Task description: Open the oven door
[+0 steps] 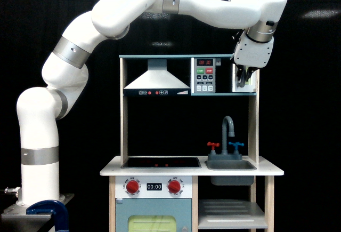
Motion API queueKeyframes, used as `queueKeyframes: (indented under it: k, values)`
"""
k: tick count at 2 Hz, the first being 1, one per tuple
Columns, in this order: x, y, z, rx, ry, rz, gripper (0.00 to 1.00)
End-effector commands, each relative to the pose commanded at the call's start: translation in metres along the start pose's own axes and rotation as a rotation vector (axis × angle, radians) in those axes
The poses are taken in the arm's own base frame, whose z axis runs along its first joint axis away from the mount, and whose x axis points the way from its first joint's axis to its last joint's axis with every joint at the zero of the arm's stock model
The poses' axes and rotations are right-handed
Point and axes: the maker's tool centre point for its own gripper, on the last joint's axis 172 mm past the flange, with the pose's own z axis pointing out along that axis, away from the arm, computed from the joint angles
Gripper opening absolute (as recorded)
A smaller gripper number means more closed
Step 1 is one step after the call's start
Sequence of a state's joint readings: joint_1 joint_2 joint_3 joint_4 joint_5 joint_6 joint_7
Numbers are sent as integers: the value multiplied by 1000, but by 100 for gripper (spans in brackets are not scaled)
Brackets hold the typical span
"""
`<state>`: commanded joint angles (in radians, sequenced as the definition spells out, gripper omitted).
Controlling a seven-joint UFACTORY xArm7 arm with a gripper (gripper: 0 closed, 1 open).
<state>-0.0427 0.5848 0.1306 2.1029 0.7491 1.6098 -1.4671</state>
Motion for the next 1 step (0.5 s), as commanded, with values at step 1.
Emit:
queueKeyframes:
  k: [1]
  values:
    - [-3,2,-2,0,0,0,100]
